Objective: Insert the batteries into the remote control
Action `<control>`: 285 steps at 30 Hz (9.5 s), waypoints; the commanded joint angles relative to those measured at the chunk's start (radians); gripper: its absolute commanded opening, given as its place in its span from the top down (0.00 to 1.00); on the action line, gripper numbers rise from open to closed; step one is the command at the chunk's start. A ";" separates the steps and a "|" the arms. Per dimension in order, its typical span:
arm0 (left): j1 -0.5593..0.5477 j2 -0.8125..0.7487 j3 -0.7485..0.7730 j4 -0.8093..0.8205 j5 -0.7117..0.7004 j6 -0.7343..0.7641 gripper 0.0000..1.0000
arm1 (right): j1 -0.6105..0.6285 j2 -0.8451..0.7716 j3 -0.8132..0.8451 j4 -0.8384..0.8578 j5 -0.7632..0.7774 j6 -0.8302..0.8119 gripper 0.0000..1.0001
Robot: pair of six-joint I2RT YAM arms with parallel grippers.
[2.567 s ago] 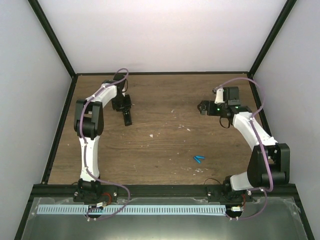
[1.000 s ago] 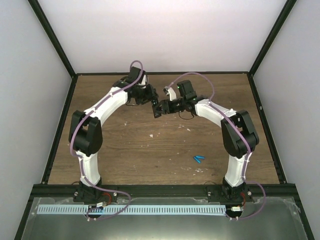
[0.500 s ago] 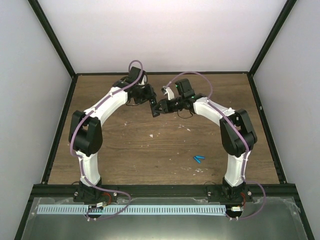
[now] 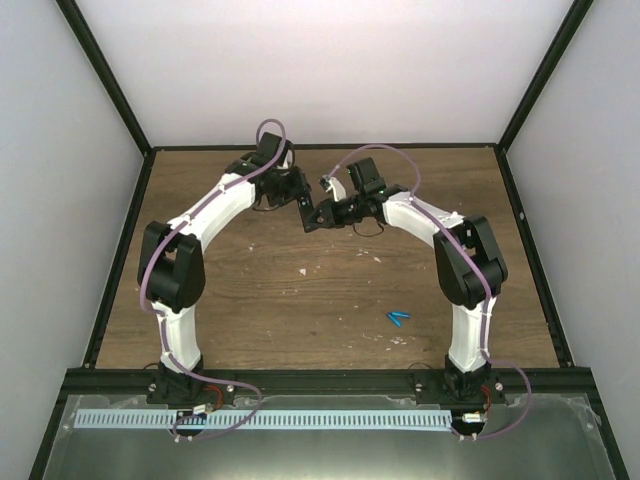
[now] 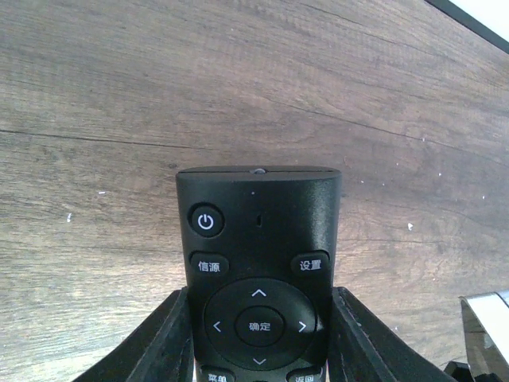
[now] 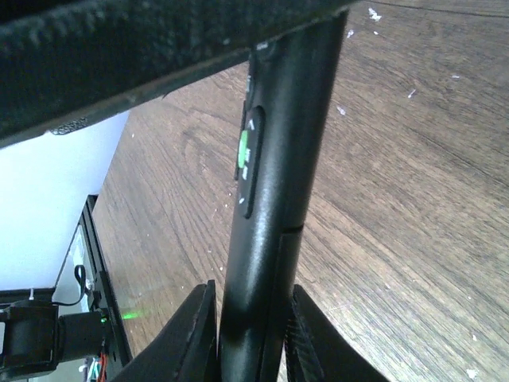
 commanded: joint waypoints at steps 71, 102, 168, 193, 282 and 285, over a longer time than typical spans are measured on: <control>0.045 -0.330 -0.332 0.431 0.053 -0.459 0.21 | 0.348 -0.176 -0.303 0.631 1.664 -1.065 0.99; 0.026 -0.255 -0.275 0.401 0.031 -0.418 0.57 | 0.388 -0.185 -0.347 0.805 1.652 -1.215 0.99; 0.149 -0.267 -0.509 1.034 0.845 0.017 1.00 | 0.090 -0.510 -0.441 0.315 0.549 -0.758 0.11; 0.152 -0.221 -0.465 1.005 0.806 0.024 1.00 | 0.090 -0.493 -0.430 0.222 0.503 -0.793 0.57; 0.277 -0.106 -0.405 0.857 0.654 0.141 1.00 | 0.090 -0.433 -0.452 -0.049 0.564 -0.790 0.64; 0.285 -0.116 -0.427 0.864 0.656 0.140 1.00 | 0.091 -0.419 -0.473 -0.047 0.586 -0.773 0.64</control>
